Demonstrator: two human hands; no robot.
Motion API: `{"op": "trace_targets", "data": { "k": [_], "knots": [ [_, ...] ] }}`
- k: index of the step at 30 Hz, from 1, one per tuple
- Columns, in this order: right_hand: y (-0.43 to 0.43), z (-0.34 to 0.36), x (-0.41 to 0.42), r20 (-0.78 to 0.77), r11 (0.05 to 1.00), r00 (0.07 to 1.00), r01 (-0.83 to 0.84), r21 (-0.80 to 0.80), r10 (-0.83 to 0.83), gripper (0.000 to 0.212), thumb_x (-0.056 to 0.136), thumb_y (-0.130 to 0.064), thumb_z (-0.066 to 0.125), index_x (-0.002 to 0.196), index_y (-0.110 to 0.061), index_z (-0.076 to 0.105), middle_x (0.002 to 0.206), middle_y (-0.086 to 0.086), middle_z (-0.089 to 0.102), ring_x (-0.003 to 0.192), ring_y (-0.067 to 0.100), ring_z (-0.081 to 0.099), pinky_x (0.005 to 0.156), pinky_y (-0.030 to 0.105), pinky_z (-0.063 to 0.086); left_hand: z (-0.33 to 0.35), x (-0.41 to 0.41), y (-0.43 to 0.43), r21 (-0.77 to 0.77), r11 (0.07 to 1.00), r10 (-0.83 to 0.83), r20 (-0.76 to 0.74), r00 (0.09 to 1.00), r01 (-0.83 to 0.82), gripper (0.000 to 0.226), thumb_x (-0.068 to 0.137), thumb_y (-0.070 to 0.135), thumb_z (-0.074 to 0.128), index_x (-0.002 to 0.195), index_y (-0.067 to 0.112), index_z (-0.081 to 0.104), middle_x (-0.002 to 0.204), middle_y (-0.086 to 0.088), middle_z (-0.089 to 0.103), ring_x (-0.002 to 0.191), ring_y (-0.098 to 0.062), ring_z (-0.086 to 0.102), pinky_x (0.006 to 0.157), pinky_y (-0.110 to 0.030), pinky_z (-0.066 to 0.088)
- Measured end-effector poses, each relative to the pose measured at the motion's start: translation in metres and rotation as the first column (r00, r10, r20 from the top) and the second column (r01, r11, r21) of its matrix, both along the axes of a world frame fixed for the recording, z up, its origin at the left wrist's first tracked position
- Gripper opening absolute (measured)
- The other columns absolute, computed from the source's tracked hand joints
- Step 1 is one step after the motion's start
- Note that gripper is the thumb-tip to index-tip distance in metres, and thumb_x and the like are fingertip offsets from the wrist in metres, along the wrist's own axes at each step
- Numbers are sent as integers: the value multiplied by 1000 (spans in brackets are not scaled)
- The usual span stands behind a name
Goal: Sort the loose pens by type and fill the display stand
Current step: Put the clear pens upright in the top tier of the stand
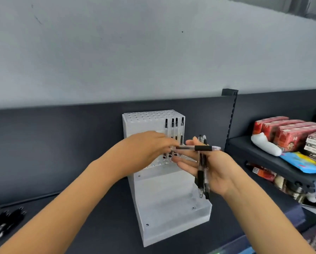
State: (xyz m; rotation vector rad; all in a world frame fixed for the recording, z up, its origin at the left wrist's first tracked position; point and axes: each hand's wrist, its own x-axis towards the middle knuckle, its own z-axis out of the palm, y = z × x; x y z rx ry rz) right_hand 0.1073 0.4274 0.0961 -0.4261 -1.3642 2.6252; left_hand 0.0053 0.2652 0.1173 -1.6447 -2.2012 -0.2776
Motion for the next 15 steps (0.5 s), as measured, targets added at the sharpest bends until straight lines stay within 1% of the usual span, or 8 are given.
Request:
{"op": "trace_targets", "data": {
  "k": [3, 6, 8, 9, 11, 12, 13, 15],
  "knots": [
    [25, 4, -1, 45, 979, 979, -200, -31, 201, 23, 83, -26, 60, 93, -9, 72, 97, 24, 71, 62, 27, 72, 30, 18, 45, 0, -20, -4, 33, 996, -69, -352, 934, 86, 40, 84, 6, 71, 116, 28, 61, 101, 10, 67, 86, -17, 63, 68, -28, 53],
    [31, 0, -9, 19, 942, 950, -310, 131, 310, 33, 76, -18, 61, 103, -1, 70, 94, 18, 72, 50, 12, 67, 27, 12, 36, -2, -37, -2, 46, 988, -108, -487, 867, 149, 33, 82, 3, 71, 108, 21, 65, 99, 8, 68, 84, -20, 64, 72, -27, 50],
    [26, -1, -15, -10, 920, 947, -308, 242, 320, 31, 74, -16, 64, 98, 2, 70, 86, 12, 71, 47, 8, 62, 27, 11, 34, 1, -43, 1, 124, 982, -64, -503, 862, 145, 13, 90, 14, 62, 102, 16, 66, 97, 4, 69, 84, -22, 65, 76, -29, 49],
    [21, 0, -18, -28, 913, 950, -291, 286, 311, 30, 74, -16, 64, 97, 2, 71, 84, 10, 71, 47, 8, 61, 27, 11, 33, 1, -45, 3, 190, 974, -19, -477, 879, 125, 15, 93, 22, 56, 102, 16, 66, 98, 3, 69, 86, -21, 66, 76, -29, 50],
    [14, 3, -23, -65, 907, 963, -221, 357, 260, 32, 75, -16, 65, 102, 3, 68, 84, 9, 71, 48, 10, 60, 28, 12, 31, -1, -46, 6, 378, 926, 104, -259, 960, 2, 19, 94, 25, 53, 107, 18, 64, 105, 6, 68, 94, -13, 64, 79, -28, 53],
    [10, 3, -26, -84, 907, 972, -171, 386, 219, 32, 76, -15, 66, 103, 2, 67, 84, 9, 72, 49, 12, 61, 28, 13, 31, -1, -43, 7, 486, 866, 145, -23, 989, -116, 18, 94, 22, 55, 110, 20, 63, 108, 9, 66, 94, -8, 63, 81, -25, 53],
    [8, 2, -29, -104, 904, 979, -117, 411, 174, 28, 78, -13, 67, 102, 1, 68, 84, 10, 72, 50, 14, 61, 28, 14, 30, -1, -40, 9, 558, 790, 128, 256, 958, -254, 17, 92, 21, 58, 109, 20, 62, 106, 11, 67, 89, -5, 65, 81, -23, 53],
    [2, -1, -36, -141, 892, 986, -21, 451, 94, 19, 80, -11, 69, 98, -4, 69, 85, 12, 73, 52, 18, 63, 29, 16, 28, -1, -36, 14, 521, 729, -39, 679, 733, -444, 18, 89, 29, 65, 100, 15, 66, 90, 4, 73, 74, -11, 71, 77, -27, 57]
  ]
}}
